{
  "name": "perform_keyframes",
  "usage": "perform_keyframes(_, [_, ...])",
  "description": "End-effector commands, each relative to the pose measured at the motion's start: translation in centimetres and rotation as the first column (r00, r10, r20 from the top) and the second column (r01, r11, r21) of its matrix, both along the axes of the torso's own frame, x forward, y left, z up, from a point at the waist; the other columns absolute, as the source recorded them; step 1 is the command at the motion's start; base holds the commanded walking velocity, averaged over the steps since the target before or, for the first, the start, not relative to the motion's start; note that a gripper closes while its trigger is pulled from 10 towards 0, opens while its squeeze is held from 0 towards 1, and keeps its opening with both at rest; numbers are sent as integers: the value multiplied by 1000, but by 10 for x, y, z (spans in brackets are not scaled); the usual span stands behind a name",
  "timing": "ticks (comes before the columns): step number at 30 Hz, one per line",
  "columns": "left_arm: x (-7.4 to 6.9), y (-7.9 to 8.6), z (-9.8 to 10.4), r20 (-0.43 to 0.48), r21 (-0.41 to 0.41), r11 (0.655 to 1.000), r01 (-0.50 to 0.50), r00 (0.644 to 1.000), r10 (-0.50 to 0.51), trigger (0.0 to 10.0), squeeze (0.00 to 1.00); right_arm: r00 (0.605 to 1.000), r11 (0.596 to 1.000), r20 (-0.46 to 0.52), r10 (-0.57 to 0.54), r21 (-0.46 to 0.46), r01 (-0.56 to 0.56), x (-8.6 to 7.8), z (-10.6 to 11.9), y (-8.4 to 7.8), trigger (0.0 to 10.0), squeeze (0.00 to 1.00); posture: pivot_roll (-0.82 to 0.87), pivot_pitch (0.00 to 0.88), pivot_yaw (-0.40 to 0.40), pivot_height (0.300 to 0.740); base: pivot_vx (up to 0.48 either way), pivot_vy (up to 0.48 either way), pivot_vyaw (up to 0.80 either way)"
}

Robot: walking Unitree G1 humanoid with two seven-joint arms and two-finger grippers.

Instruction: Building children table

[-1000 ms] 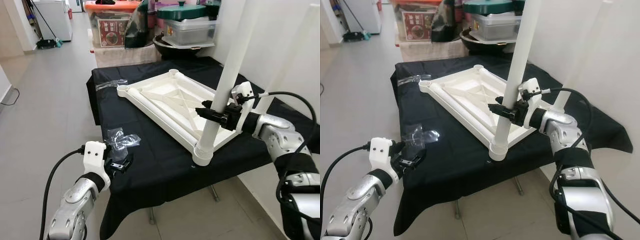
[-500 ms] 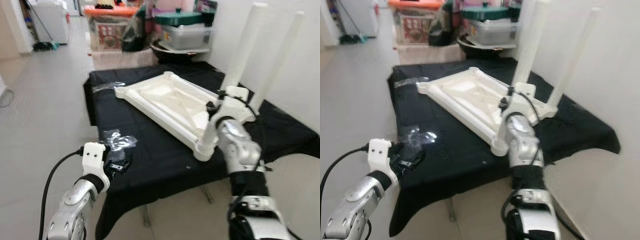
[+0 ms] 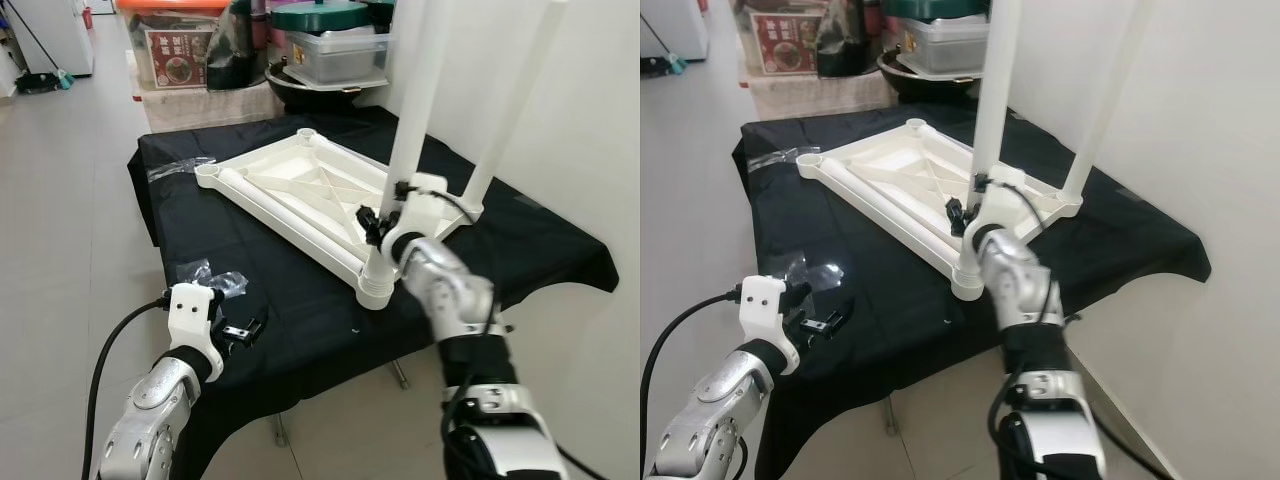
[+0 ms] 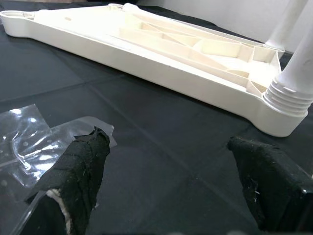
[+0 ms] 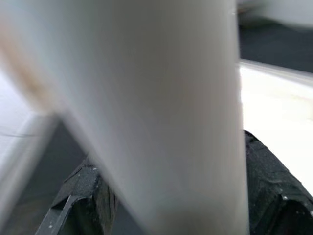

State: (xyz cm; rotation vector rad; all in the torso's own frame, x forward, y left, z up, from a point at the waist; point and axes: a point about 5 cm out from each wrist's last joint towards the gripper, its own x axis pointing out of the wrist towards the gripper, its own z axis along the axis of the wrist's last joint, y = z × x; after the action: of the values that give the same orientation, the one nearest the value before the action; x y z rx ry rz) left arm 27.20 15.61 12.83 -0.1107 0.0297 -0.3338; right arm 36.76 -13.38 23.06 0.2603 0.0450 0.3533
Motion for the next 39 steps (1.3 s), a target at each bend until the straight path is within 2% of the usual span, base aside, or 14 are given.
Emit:
perform_keyframes(1, [-2,1,-1,-6,-2,1000,-7,1000,7,10000,0,987,988,56,149,17,-151,-6,6,11,10000,0,-31,0,-83,740,0,0,0])
perform_keyframes(4, [1,-1,-1,-2,-2,1000,-1,1000,1,10000,0,874,881,104,474,-49,-471,-23,-1,-8,10000,0,-44,0,-77,740,0,0,0])
perform_keyframes(12, [2,-4,0,3,-4,1000,4,1000,-4,10000,0,786,788,74,613,-125,-603,-26,-21,11,10000,0,-24,0,-89,740,0,0,0])
perform_keyframes(18, [1,-3,2,8,1,1000,3,1000,-3,10000,0,794,786,68,604,-217,-579,-17,-27,30,10000,0,-8,0,-98,740,0,0,0])
perform_keyframes(25, [2,0,3,13,4,1000,-6,1000,6,10000,0,795,782,106,598,-298,-548,-8,-21,26,10000,0,-8,0,-98,740,0,0,0])
perform_keyframes(26, [2,-1,2,12,4,1000,-6,1000,6,10000,0,784,773,120,609,-310,-553,-5,-17,22,7137,0,-3,0,-104,740,0,0,0])
perform_keyframes(27, [2,-1,2,12,4,1000,-6,1000,6,10000,0,784,773,120,609,-310,-553,-5,-17,22,7137,0,-3,0,-104,740,0,0,0])
perform_keyframes(28, [3,-2,2,12,3,1000,-5,1000,5,10000,0,779,770,130,614,-318,-553,-3,-14,19,3373,0,-3,0,-104,740,0,0,0])
perform_keyframes(29, [3,-2,2,12,3,1000,-5,1000,5,10000,0,779,770,130,614,-318,-553,-3,-14,19,3373,0,-3,0,-104,740,0,0,0])
perform_keyframes(30, [3,-2,2,12,3,1000,-3,1000,3,10000,0,785,776,129,606,-310,-549,0,-11,15,0,0,-4,0,-106,740,0,0,0])
perform_keyframes(33, [3,-3,1,11,2,1000,-1,1000,1,10000,0,855,830,87,512,-305,-466,8,-15,7,0,0,-6,0,-105,740,0,0,0])
perform_keyframes(35, [2,-3,1,10,1,1000,0,1000,0,10000,0,954,904,5,300,-320,-283,20,-26,-4,0,0,-7,0,-105,740,0,0,0])
perform_keyframes(36, [2,-3,1,10,1,1000,0,1000,0,10000,0,954,904,5,300,-320,-283,20,-26,-4,0,0,-7,0,-105,740,0,0,0])
perform_keyframes(39, [1,-3,1,10,2,1000,0,1000,0,10000,0,994,957,-100,-51,-290,20,25,-46,-15,0,0,-10,0,-102,740,0,0,0])
